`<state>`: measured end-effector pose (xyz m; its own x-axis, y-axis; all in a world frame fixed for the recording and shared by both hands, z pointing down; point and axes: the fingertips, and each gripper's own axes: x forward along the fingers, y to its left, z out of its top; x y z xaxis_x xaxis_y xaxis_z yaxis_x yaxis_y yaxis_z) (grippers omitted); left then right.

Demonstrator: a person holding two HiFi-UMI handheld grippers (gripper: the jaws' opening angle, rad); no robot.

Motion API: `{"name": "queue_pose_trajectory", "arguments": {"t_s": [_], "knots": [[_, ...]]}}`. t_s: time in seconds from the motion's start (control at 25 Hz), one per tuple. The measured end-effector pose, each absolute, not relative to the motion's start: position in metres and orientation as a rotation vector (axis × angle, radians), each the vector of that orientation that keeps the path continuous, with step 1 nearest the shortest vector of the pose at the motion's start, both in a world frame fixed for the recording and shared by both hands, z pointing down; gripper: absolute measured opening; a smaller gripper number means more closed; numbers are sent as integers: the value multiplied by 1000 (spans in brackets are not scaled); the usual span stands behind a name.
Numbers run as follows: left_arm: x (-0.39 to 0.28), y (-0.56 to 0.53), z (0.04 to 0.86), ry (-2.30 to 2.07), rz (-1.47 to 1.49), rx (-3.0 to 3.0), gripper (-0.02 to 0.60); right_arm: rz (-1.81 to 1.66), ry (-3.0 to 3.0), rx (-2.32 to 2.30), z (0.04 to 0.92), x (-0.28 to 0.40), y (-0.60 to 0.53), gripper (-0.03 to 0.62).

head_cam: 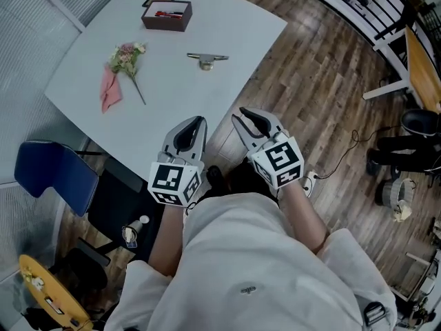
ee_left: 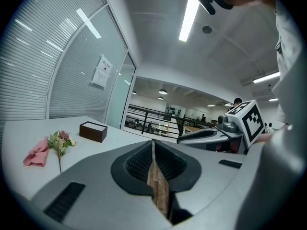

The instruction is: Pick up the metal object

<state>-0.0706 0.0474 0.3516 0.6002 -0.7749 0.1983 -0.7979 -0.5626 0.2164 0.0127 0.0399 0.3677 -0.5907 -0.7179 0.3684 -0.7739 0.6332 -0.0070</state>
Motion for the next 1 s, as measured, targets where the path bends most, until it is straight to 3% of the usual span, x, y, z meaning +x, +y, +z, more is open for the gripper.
{"name": "queue_pose_trajectory", "arguments": {"t_s": [1.0], "knots": [[-81, -35, 380, -1370, 171, 2418, 31, 227, -2471, 1062, 409, -1, -74, 97]]}}
